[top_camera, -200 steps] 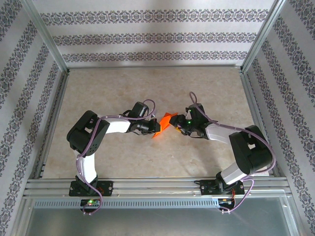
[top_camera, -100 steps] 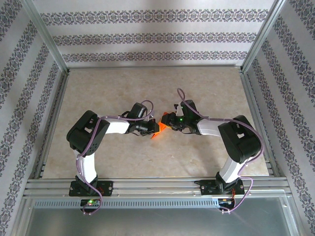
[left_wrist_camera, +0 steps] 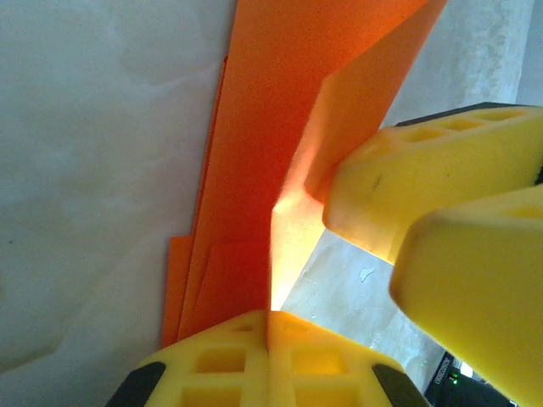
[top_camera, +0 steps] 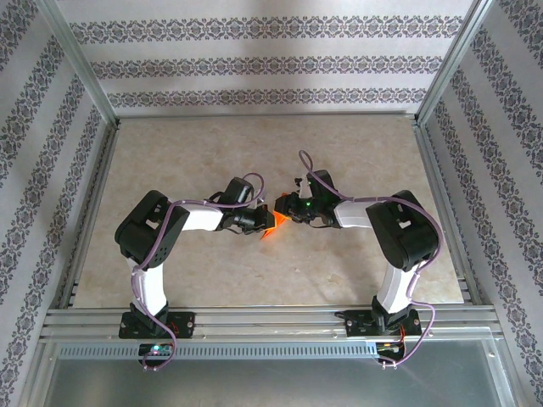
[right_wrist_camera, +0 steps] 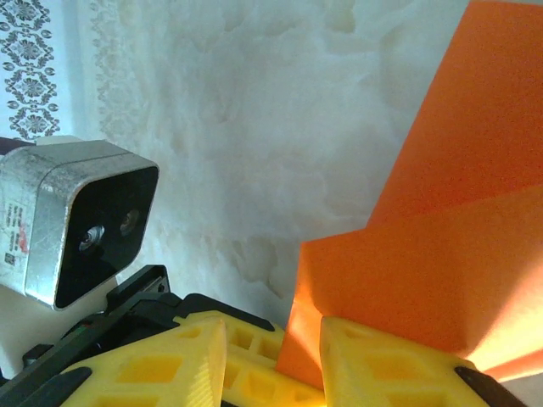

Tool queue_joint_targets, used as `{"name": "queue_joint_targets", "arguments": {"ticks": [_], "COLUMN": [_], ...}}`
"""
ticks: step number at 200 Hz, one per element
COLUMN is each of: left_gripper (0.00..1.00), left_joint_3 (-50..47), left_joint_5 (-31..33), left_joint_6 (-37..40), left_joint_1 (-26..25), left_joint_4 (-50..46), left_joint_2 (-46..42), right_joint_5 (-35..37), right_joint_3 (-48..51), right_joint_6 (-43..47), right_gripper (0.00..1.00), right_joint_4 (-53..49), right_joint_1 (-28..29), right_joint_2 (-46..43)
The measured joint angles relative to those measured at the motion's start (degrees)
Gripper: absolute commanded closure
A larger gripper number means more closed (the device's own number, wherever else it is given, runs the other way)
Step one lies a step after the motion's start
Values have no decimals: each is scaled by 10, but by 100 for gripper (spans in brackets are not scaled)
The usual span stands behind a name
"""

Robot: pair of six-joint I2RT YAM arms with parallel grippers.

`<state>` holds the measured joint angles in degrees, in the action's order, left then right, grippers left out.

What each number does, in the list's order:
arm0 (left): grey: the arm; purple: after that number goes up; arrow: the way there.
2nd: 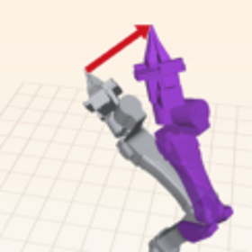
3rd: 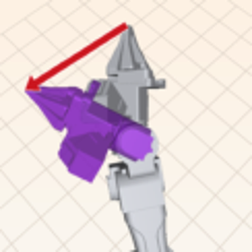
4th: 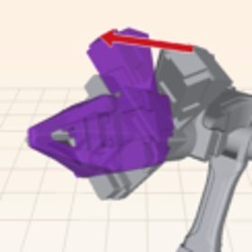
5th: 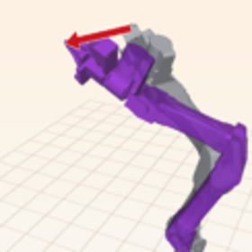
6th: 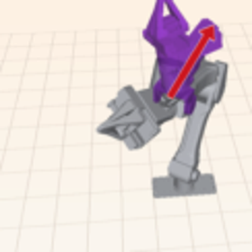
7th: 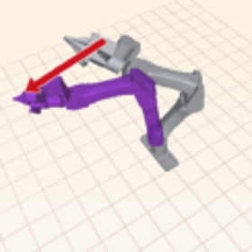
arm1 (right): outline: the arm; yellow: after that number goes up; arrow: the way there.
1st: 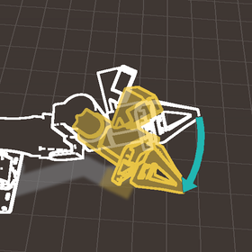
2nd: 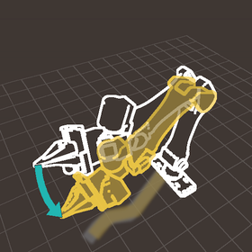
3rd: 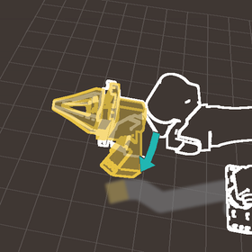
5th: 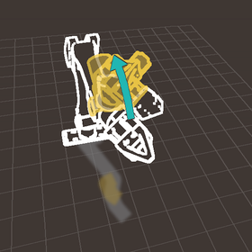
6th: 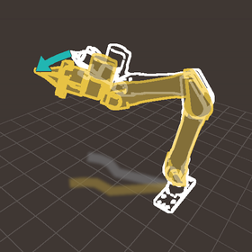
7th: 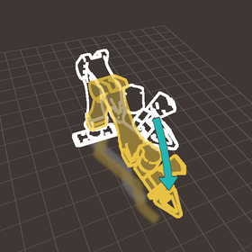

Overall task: Fold a paper plane with a square sheet of paper (pick it up from the middle)
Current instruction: Fold the wing for the fifth time at the center of the table.

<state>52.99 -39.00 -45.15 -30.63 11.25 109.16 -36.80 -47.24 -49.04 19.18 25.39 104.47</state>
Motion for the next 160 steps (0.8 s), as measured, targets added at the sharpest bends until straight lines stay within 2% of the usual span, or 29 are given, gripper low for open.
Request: {"name": "queue_joint_targets", "arguments": {"ticks": [160], "left_gripper": [93], "left_joint_3": [-4], "left_joint_5": [0], "left_joint_6": [-4], "left_joint_1": [2], "left_joint_4": [6], "left_joint_2": [6], "right_joint_5": [-2], "right_joint_3": [-16], "right_joint_6": [0], "right_gripper": [67], "right_joint_4": [4], "right_joint_1": [0], "right_joint_2": [37]}}
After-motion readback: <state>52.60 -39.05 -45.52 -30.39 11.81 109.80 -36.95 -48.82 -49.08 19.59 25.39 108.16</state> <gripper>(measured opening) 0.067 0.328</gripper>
